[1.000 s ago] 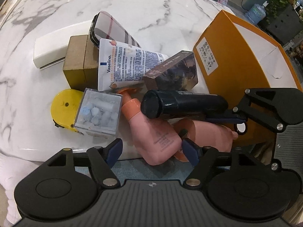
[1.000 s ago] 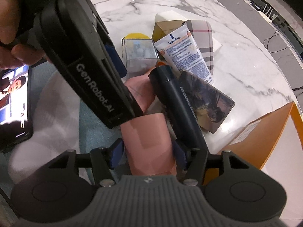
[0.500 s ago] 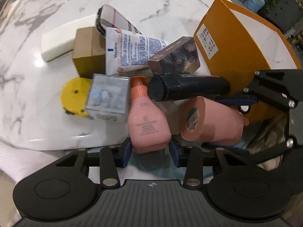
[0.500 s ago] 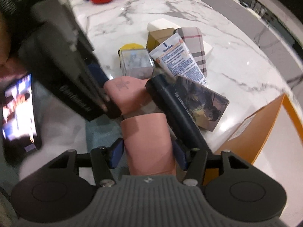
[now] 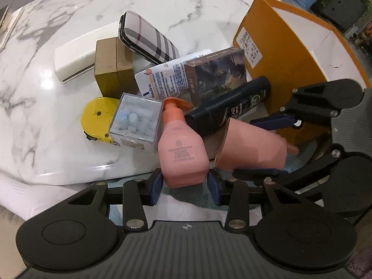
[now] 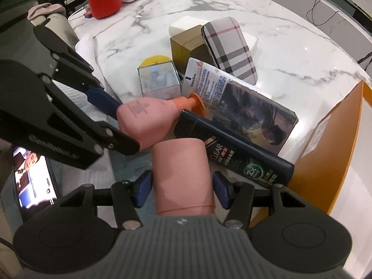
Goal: Organize rigid objects
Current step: 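Grasp the pink pump bottle with the left tool while the right grasps the pink cylinder, then lift both pink items and carry them over the orange box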
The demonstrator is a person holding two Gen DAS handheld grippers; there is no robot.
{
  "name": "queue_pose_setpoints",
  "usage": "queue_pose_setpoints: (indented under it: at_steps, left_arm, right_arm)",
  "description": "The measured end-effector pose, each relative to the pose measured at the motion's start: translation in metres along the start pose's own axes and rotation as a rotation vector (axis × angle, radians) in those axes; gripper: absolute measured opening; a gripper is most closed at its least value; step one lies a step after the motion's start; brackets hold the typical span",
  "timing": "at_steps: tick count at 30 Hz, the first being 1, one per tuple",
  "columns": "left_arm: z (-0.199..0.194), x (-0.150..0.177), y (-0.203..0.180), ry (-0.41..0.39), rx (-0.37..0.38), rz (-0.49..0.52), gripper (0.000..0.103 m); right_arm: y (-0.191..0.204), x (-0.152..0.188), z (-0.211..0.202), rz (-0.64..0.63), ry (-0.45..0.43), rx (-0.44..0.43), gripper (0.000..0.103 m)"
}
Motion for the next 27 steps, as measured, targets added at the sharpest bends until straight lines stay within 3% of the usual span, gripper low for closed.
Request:
queue_pose_setpoints:
  at_steps: [1,3,7,16,18,27]
  left_arm:
    - [-0.001,0.0,0.001,-0.002,0.002,-0.006,0.054]
    - [-0.003,-0.004,0.003,-0.017,0.017,-0.033,0.071]
    - [-0.001,-0.011,0.007,-0.027,0.013,-0.063,0.075]
    - [0.029,-0.02,0.001,0.036,-0.013,-0.068,0.063]
    - [0.032,-0.019,0.002,0.038,0.002,-0.074,0.053]
    - [0.015,-0.01,0.007,0.003,-0.006,-0.111,0.049]
  right_arm:
    - [-0.001,0.0,-0.001,0.002,0.004,-0.003,0.058]
    - [-0.003,-0.002,-0.001,0.012,0.01,-0.014,0.059]
    - [-0.004,-0.004,0.0,0.007,0.025,-0.022,0.062]
    - [-0.009,-0.006,0.009,0.026,0.024,-0.025,0.061]
    - [-0.009,-0.006,0.011,0.033,0.02,-0.026,0.058]
    - [-0.005,-0.003,0.001,0.075,-0.023,-0.034,0.055]
Point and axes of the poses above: each gripper's, at about its wrist camera, not at the fingertips, and z roughly the way its jaws point, y to its left, x to its underside, the point moved 3 cm from there along z, roughly the way its jaws point, and after that the axes turned 6 degrees about -x, right-handed, at the moved point
